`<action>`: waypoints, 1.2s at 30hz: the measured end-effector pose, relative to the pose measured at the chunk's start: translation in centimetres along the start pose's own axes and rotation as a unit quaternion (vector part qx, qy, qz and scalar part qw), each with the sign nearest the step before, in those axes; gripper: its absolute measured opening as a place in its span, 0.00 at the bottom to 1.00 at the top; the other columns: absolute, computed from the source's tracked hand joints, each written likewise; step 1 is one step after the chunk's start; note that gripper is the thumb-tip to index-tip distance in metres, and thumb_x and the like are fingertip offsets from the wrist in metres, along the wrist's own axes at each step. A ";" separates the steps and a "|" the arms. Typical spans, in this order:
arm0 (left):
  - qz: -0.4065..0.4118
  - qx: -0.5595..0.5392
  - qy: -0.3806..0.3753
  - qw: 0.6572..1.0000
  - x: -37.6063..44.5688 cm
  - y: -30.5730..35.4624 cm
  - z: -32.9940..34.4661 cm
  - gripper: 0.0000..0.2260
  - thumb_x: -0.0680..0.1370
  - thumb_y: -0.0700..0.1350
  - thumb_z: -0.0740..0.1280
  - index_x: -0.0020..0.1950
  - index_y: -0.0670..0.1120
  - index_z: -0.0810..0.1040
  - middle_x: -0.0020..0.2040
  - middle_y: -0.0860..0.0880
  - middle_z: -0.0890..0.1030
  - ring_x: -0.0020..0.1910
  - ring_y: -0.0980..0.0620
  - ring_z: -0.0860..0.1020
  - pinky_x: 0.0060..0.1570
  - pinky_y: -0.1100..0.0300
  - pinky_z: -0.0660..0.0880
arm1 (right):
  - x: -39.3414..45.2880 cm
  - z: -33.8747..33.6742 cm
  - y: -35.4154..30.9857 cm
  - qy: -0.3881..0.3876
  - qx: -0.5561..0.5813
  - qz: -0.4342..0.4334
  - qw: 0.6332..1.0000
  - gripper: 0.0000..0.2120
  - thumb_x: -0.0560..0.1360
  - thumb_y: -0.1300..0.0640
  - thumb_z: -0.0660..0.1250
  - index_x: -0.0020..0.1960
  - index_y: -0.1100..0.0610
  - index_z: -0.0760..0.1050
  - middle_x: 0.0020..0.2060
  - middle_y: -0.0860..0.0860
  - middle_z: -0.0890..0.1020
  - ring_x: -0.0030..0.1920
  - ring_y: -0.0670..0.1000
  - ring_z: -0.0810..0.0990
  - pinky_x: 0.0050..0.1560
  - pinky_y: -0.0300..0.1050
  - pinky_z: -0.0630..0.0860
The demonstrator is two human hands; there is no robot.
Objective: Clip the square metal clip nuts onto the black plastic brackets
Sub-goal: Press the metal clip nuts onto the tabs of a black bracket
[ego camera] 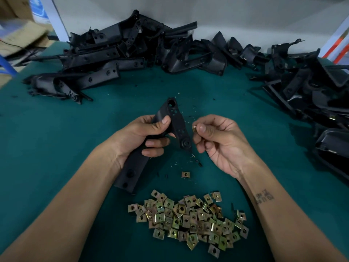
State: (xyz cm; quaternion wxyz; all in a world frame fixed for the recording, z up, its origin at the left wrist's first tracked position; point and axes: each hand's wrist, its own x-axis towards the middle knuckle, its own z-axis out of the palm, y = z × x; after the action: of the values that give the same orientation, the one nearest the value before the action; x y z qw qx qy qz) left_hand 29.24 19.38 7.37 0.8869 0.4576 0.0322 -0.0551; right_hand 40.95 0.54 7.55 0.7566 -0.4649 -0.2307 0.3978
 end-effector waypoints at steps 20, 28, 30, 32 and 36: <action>0.006 0.067 0.084 0.994 0.2 -0.1 0.4 0.10 0.72 0.46 0.74 0.40 0.45 0.73 0.33 0.50 0.69 0.25 0.60 0.62 0.19 0.69 0.62 | 0.7 0.8 0.3 0.037 0.013 -0.030 0.999 0.05 0.67 0.66 0.74 0.40 0.59 0.86 0.38 0.56 0.86 0.37 0.50 0.85 0.40 0.38 0.81; -0.002 0.077 0.062 0.995 0.3 -0.3 0.3 0.13 0.76 0.48 0.70 0.53 0.42 0.71 0.35 0.50 0.68 0.26 0.59 0.61 0.20 0.69 0.63 | 0.5 0.9 0.1 0.045 -0.087 -0.053 0.994 0.07 0.61 0.59 0.81 0.39 0.57 0.87 0.39 0.56 0.87 0.40 0.53 0.84 0.44 0.45 0.81; 0.003 0.081 0.062 0.995 0.3 -0.3 0.3 0.15 0.76 0.48 0.70 0.56 0.43 0.69 0.34 0.51 0.68 0.26 0.59 0.61 0.20 0.69 0.63 | 0.5 0.8 0.1 0.046 -0.068 -0.060 0.995 0.07 0.63 0.61 0.81 0.41 0.57 0.86 0.39 0.56 0.86 0.39 0.52 0.84 0.44 0.44 0.81; 0.007 0.085 0.062 0.994 0.3 -0.2 0.3 0.16 0.75 0.49 0.71 0.55 0.43 0.69 0.34 0.51 0.67 0.25 0.59 0.61 0.20 0.69 0.62 | 0.4 0.5 0.0 0.047 -0.037 -0.060 0.996 0.06 0.66 0.63 0.78 0.42 0.59 0.85 0.38 0.56 0.86 0.39 0.51 0.84 0.41 0.41 0.81; 0.008 0.081 0.059 0.995 0.3 -0.2 0.4 0.13 0.75 0.48 0.71 0.49 0.43 0.70 0.34 0.50 0.67 0.25 0.59 0.61 0.20 0.69 0.63 | 0.3 0.4 0.0 0.049 -0.050 -0.048 0.996 0.05 0.67 0.64 0.76 0.42 0.59 0.85 0.39 0.57 0.86 0.38 0.52 0.84 0.43 0.44 0.80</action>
State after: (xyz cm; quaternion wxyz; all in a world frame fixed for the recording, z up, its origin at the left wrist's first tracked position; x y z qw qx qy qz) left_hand 29.53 18.97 7.42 0.8436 0.5310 0.0765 -0.0235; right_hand 40.81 0.98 7.73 0.7609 -0.5099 -0.2350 0.3252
